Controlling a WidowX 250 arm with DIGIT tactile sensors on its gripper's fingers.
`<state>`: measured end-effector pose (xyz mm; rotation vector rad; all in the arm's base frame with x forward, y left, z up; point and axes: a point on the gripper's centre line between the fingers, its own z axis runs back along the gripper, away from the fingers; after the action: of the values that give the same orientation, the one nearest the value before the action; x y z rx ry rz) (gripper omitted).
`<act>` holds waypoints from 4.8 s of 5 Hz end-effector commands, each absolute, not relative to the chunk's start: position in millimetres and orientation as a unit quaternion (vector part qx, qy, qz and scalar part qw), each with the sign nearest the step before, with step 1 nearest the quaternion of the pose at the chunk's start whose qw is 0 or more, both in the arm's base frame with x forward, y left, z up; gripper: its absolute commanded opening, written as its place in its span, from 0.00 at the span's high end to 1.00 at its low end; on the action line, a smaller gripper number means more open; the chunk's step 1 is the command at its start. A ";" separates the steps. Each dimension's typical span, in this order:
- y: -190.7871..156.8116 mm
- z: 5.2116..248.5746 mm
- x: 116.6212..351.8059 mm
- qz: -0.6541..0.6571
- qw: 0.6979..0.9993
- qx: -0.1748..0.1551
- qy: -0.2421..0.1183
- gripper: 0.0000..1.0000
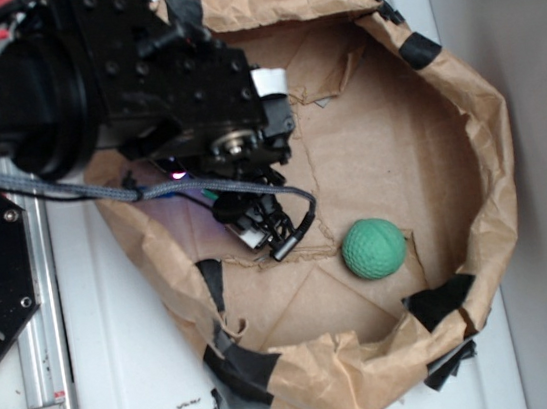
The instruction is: Grab the green block.
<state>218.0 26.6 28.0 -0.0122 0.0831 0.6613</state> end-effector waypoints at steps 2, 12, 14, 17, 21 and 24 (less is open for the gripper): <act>50.7 32.8 231.5 0.343 0.939 -0.010 0.017 1.00; 51.1 42.1 244.8 0.366 0.929 -0.014 -0.050 0.00; 50.5 38.6 259.8 0.458 0.888 0.022 -0.034 0.00; 19.4 17.4 284.7 0.396 0.918 -0.035 -0.013 0.00; 19.5 62.6 258.1 0.225 0.970 0.026 -0.087 1.00; 7.4 208.7 254.2 -0.034 0.980 0.002 -0.194 1.00</act>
<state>252.4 -3.9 195.3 0.0051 -0.3513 -0.0592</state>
